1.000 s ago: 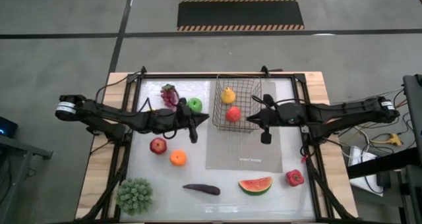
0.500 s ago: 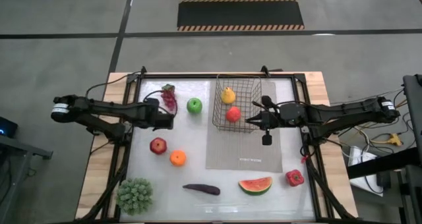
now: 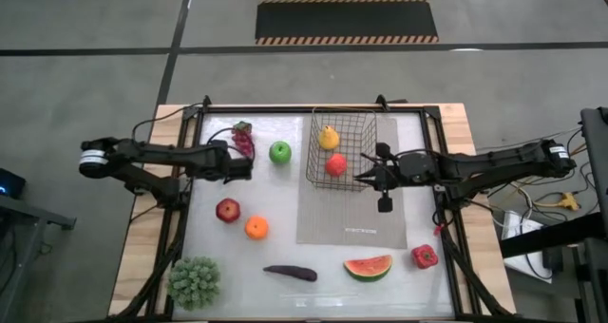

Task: Build produce basket
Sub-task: Put the lemon into the wire basket

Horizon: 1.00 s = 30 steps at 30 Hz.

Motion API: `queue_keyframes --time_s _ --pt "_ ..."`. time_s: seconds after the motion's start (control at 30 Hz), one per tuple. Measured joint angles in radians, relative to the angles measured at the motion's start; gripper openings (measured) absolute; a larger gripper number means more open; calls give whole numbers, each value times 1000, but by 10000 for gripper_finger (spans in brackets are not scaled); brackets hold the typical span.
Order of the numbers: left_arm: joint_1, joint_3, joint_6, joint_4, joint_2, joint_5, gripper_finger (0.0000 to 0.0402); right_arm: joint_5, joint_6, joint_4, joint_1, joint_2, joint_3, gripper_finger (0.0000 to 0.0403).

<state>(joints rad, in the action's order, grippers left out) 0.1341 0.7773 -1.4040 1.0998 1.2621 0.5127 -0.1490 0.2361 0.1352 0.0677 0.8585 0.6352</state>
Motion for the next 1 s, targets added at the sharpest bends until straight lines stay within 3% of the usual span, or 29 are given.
queue_keyframes --time_s 0.3,0.43,0.7,1.0 --pt "58 0 -3 -9 86 11 163 0 27 -14 0 -1 -15 9" --pt "83 0 -3 -20 150 22 202 0 27 -13 0 -1 -15 9" --pt "120 0 1 -22 281 26 212 0 19 -11 0 0 -16 9" --pt "122 0 6 -28 323 30 200 0 19 -11 0 0 -16 9"
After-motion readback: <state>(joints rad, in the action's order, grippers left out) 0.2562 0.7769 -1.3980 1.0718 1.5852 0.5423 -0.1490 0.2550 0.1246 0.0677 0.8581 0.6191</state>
